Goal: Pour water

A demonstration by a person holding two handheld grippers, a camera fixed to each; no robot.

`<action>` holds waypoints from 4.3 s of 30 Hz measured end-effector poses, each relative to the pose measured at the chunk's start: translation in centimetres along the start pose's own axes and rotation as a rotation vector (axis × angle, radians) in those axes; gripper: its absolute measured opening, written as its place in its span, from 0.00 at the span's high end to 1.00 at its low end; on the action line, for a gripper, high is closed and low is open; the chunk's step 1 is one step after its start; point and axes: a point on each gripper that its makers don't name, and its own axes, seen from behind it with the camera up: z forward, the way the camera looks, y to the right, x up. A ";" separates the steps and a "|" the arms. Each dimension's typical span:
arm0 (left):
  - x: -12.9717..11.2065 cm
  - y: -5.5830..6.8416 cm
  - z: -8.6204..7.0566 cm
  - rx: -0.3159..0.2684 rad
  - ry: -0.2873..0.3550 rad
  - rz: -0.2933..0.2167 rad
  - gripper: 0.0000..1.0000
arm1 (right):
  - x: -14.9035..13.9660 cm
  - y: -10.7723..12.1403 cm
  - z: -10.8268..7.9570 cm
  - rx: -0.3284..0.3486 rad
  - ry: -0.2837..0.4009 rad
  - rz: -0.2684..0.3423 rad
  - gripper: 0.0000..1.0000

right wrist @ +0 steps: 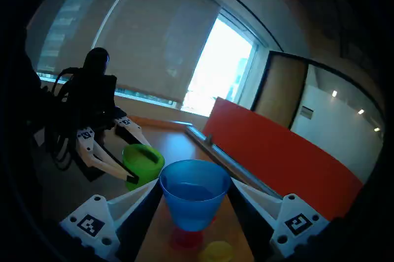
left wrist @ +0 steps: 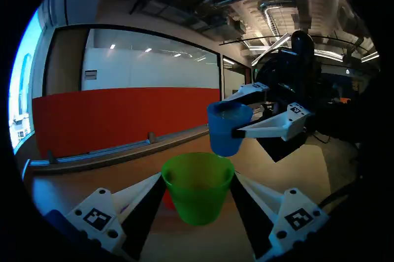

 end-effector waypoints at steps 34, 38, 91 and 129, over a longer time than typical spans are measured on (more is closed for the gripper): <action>0.2 0.2 0.3 -0.005 0.003 -0.001 0.14 | 3.6 0.0 3.7 0.051 -0.036 -0.284 0.09; 0.2 0.2 0.3 -0.006 0.003 0.000 0.14 | 4.1 0.0 4.0 0.051 -0.033 -0.314 0.09; 0.1 0.7 1.0 -0.027 0.006 -0.004 0.14 | 5.0 0.7 6.8 0.034 -0.057 -0.678 0.08; 0.4 0.8 1.0 -0.027 0.012 -0.008 0.14 | 6.0 1.2 7.1 0.012 -0.040 -0.826 0.08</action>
